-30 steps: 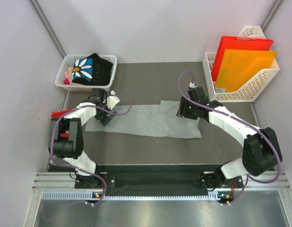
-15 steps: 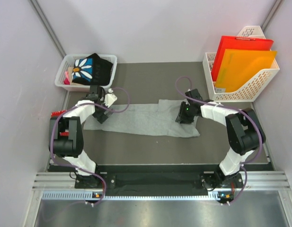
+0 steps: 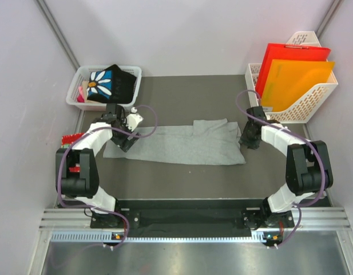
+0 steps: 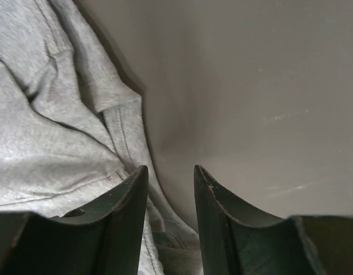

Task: Fold and stack the t-shirts
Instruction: Grab the bottom of the folded rectangular tshirt with left arm

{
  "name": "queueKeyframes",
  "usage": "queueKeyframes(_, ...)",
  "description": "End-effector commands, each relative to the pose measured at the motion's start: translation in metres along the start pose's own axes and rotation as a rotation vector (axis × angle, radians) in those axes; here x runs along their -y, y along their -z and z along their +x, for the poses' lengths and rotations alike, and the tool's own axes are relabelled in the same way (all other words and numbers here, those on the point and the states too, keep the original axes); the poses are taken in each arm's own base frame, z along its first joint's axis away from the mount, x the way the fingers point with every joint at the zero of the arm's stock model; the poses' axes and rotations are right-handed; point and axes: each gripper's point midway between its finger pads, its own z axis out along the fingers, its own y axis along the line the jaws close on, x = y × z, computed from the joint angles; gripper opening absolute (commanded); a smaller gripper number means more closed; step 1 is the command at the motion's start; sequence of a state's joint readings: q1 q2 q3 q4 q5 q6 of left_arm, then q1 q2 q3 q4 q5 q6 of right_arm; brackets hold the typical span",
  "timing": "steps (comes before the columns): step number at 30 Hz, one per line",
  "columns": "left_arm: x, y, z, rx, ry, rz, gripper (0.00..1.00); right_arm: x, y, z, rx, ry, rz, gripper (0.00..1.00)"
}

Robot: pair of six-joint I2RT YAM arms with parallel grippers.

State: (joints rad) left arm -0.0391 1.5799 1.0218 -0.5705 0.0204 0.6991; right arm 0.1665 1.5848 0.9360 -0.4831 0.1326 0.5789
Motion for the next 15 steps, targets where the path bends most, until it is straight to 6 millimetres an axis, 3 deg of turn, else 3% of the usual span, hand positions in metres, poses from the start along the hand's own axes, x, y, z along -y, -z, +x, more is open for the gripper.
queueKeyframes(1, 0.015, 0.025, -0.019, 0.093, 0.042, 0.095, 0.99, 0.001, 0.009, -0.012, 0.037, 0.022, 0.013, 0.38)
queueKeyframes(5, 0.013, 0.031, -0.021, 0.116, 0.04, 0.075, 0.99, -0.029, 0.032, -0.023, 0.088, 0.055, -0.077, 0.37)
queueKeyframes(9, 0.009, 0.034, -0.027, 0.134, 0.06, 0.068, 0.99, -0.08, 0.061, -0.023, 0.117, 0.139, -0.177, 0.38)
queueKeyframes(12, 0.01, 0.029, -0.026, 0.122, 0.068, 0.076, 0.99, -0.097, 0.057, -0.02, 0.099, 0.162, -0.202, 0.39)
queueKeyframes(15, 0.01, 0.023, -0.02, 0.102, 0.073, 0.065, 0.99, -0.103, 0.041, -0.01, 0.049, 0.177, -0.211, 0.39)
